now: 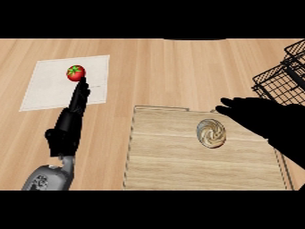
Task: Pick the cupcake from the tray and place it in the tiered basket
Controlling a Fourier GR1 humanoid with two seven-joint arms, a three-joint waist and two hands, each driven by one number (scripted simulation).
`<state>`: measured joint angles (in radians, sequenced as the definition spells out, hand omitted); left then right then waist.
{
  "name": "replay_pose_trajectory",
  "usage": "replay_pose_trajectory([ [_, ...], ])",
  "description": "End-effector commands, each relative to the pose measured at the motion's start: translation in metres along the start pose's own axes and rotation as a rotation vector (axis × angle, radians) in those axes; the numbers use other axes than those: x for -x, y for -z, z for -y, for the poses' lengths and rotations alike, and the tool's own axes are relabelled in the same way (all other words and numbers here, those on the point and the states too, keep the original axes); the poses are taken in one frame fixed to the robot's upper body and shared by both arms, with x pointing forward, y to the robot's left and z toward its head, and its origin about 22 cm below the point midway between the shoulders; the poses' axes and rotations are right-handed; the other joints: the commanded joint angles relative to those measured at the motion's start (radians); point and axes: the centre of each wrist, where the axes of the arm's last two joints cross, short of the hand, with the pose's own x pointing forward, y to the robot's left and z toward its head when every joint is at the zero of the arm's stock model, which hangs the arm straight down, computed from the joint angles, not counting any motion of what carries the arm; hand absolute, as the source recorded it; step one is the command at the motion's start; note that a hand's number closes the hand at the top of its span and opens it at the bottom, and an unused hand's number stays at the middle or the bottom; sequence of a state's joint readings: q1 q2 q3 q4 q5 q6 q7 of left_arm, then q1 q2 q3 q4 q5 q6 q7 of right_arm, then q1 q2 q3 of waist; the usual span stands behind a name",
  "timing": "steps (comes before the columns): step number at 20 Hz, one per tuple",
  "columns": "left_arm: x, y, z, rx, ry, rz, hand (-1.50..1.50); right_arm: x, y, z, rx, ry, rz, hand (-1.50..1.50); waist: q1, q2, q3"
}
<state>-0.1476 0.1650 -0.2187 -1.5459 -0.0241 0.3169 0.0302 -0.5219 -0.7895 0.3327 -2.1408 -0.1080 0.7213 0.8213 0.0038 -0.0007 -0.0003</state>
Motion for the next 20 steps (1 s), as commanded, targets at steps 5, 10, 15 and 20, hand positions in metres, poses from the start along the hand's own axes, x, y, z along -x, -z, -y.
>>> replay_pose_trajectory([
  [5, -0.006, 0.021, 0.005, 0.004, 0.003, 0.005, 0.0, -0.002, 0.015, -0.014, -0.039, -0.147, 0.006, -1.5, -0.002, 0.003, 0.001],
  [10, 0.002, -0.007, -0.002, 0.006, 0.014, 0.02, 0.0, -0.01, 0.029, -0.026, 0.019, -0.185, 0.003, -1.5, 0.005, 0.001, 0.0],
  [15, 0.015, 0.004, -0.005, 0.0, -0.01, -0.011, 0.0, 0.014, 0.017, -0.035, 0.036, -0.17, -0.084, -1.5, -0.006, 0.001, 0.0],
  [20, -0.011, -0.013, 0.01, -0.001, 0.002, -0.004, 0.0, 0.015, 0.042, -0.033, 0.036, -0.139, -0.108, -1.5, 0.001, 0.0, 0.0],
])
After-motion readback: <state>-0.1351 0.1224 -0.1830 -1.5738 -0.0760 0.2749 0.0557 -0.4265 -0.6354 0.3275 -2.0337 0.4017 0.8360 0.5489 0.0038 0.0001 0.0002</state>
